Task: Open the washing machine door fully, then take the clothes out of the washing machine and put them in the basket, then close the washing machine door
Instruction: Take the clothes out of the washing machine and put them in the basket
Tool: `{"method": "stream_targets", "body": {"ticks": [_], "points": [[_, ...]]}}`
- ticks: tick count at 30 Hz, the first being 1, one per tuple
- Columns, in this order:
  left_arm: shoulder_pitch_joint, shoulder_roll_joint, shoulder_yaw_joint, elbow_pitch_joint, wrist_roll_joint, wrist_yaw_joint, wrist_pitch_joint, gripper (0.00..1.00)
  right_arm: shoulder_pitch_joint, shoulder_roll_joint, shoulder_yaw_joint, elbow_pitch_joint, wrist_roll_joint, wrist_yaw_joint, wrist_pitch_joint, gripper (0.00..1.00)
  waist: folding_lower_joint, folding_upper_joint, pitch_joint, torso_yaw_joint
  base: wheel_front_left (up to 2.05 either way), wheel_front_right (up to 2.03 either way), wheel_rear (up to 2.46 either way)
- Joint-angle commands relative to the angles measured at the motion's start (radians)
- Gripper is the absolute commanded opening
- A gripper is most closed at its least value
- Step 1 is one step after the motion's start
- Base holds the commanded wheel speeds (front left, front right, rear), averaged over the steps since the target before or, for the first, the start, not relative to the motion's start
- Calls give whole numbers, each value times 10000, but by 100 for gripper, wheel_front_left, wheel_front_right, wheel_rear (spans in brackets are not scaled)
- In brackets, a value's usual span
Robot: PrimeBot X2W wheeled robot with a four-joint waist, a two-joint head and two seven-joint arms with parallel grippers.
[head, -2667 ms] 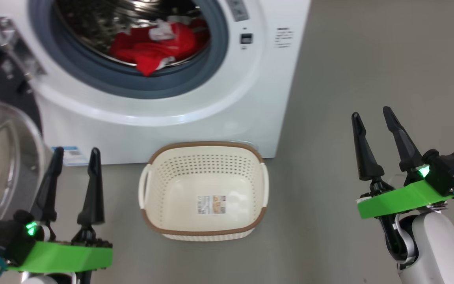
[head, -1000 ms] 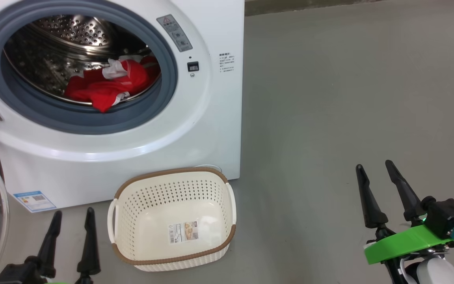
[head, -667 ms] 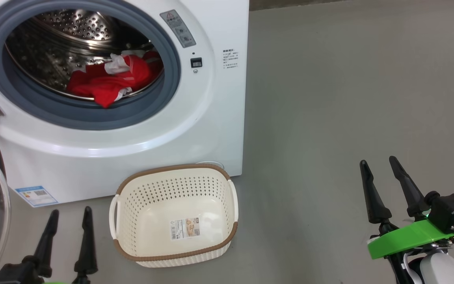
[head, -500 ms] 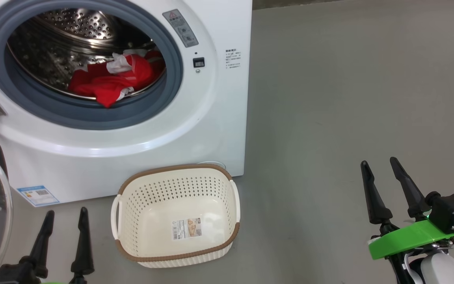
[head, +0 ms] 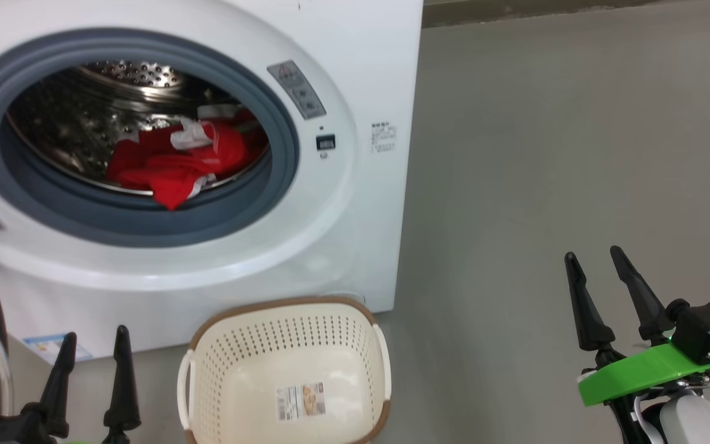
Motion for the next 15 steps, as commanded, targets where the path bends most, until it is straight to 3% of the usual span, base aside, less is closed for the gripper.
{"method": "stream_targets", "body": {"ticks": [1, 8, 15], "points": [[-367, 91, 292, -205, -106, -38, -61, 100, -420, -148, 241, -214, 108, 65, -65, 100, 0, 0, 17, 8, 165, -165, 0], [-391, 82, 216, -165, -243, -58, -61, 100, -472, -138, 261, -233, 98, 65, -65, 100, 0, 0, 135, 26, 111, -111, 0], [-442, 78, 150, -333, -193, -65, -61, 100, -548, -93, 259, -264, 84, 65, -65, 100, 0, 0, 253, 19, 21, -21, 0]]}}
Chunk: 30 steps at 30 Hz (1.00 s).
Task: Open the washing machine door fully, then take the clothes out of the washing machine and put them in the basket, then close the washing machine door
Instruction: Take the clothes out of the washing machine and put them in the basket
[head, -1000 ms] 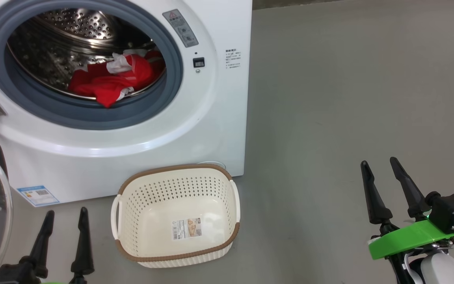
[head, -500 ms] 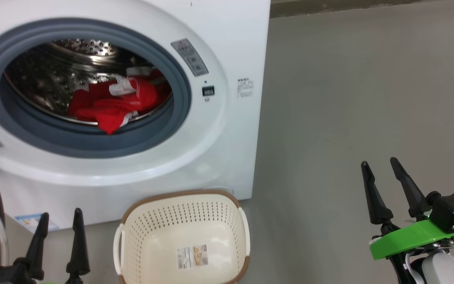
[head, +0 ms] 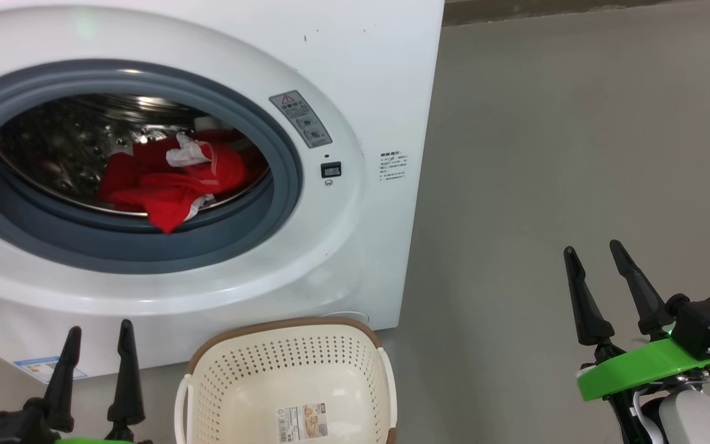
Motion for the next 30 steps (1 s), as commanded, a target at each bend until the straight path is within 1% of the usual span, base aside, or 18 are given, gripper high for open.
{"method": "stream_targets", "body": {"ticks": [1, 17, 24, 30], "points": [[-341, 106, 274, -313, 41, -54, -61, 100, -414, -79, 238, -266, 74, 65, -65, 100, 0, 0, 24, -11, 0, 0, 0], [-493, 104, 232, -409, 98, -53, -61, 100, -479, -54, 231, -347, 9, 65, -65, 100, 0, 0, 318, 101, 0, 0, 0], [-1135, 103, 265, -136, -209, -52, -61, 100, -779, -95, 278, -435, -7, 65, -65, 100, 0, 0, 852, 286, 0, 0, 0], [-2099, 131, 62, 444, -283, -55, -61, 100, -1099, -82, 354, -504, -132, 65, -65, 100, 0, 0, 1509, 443, 0, 0, 0]]}}
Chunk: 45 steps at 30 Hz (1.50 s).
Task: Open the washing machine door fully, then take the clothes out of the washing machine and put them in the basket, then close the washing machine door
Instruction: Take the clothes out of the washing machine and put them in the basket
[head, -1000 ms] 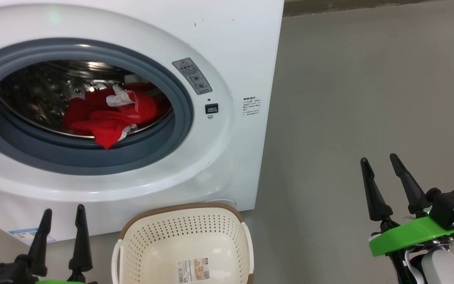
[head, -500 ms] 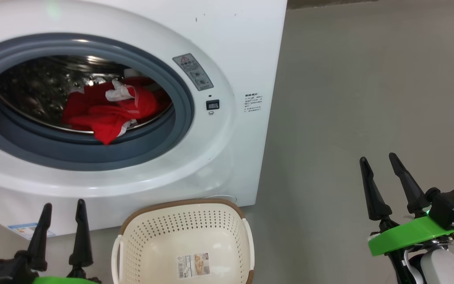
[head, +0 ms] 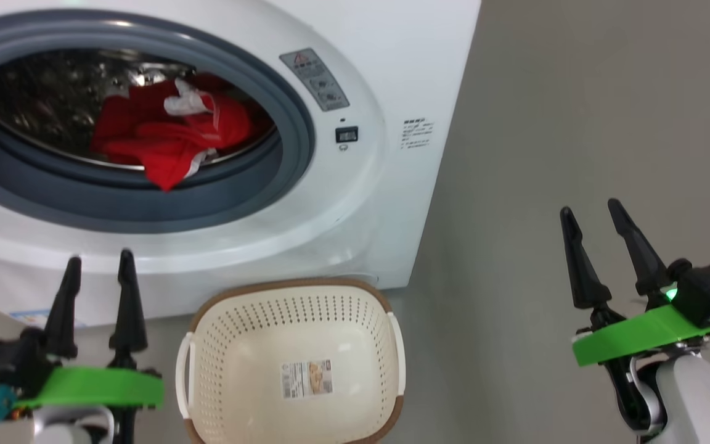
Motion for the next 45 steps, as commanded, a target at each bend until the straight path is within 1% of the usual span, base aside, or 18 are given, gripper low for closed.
{"method": "stream_targets", "body": {"ticks": [1, 8, 12, 22, 26, 35, 45], "points": [[-482, 184, 214, -110, -50, -53, -61, 100, -366, -98, 269, -312, -53, 65, -65, 100, 0, -1, 436, 141, 0, 0, 0], [-1818, 392, -129, 469, -4, -54, -61, 100, -859, -116, 295, -441, -176, 65, -65, 100, 0, -1, 1350, 224, 0, 0, 0], [-2650, 495, -260, 933, -165, -54, -61, 100, -1171, -105, 387, -484, -225, 65, -65, 100, 0, -1, 1835, 179, 0, 0, 0], [-4582, 731, -302, 2203, -453, -55, -61, 100, -1784, -22, 550, -520, -374, 65, -65, 100, 0, -1, 2851, -125, 0, 0, 0], [-5381, 922, -291, 2721, -566, -55, -61, 100, -1951, 37, 584, -563, -427, 65, -65, 100, 0, -1, 3211, -261, 0, 0, 0], [-6826, 1177, -223, 3626, -707, -55, -61, 100, -2163, 193, 685, -659, -583, 65, -65, 100, 0, -1, 3778, -473, 0, 0, 0], [-8574, 1579, -942, 4836, -1198, -55, -61, 100, -2479, 397, 764, -715, -791, 65, -65, 100, 0, -1, 4540, -683, 0, 0, 0]]}}
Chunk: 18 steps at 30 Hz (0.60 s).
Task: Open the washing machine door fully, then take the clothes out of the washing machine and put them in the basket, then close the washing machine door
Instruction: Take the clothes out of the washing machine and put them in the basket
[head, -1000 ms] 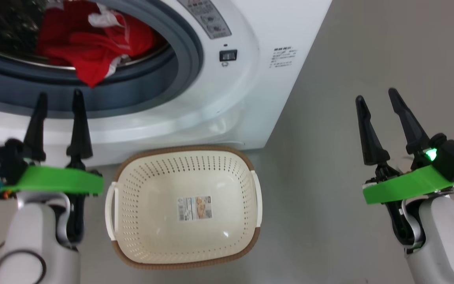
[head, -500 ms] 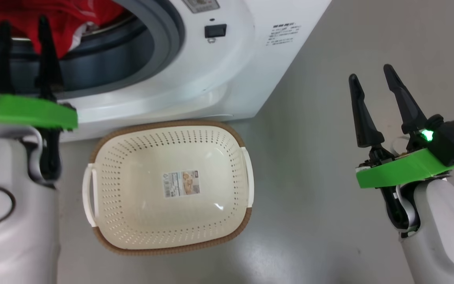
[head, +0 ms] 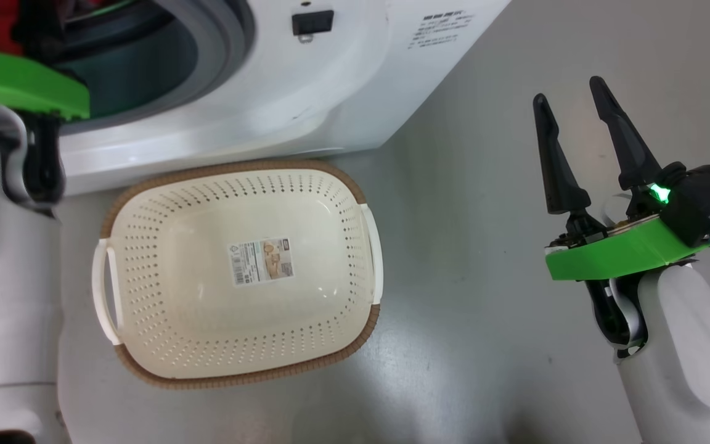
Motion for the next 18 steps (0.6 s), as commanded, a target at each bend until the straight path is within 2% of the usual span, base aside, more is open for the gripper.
{"method": "stream_targets", "body": {"ticks": [1, 10, 18], "points": [[-260, 527, 89, -76, -93, -53, -49, 100, -14, 113, 205, -234, -158, 65, -63, 100, -1, 0, 224, -83, 0, 0, 0], [-844, 849, -1196, 586, -1193, -53, 102, 100, -116, 238, 155, -125, -355, 65, -63, 100, -1, 0, 371, -186, 0, 0, 0], [-1414, 1327, -1906, 2086, -1132, 30, 778, 100, -119, 274, 312, -235, -293, 65, -63, 100, -1, 0, 430, -339, 0, 0, 0]]}}
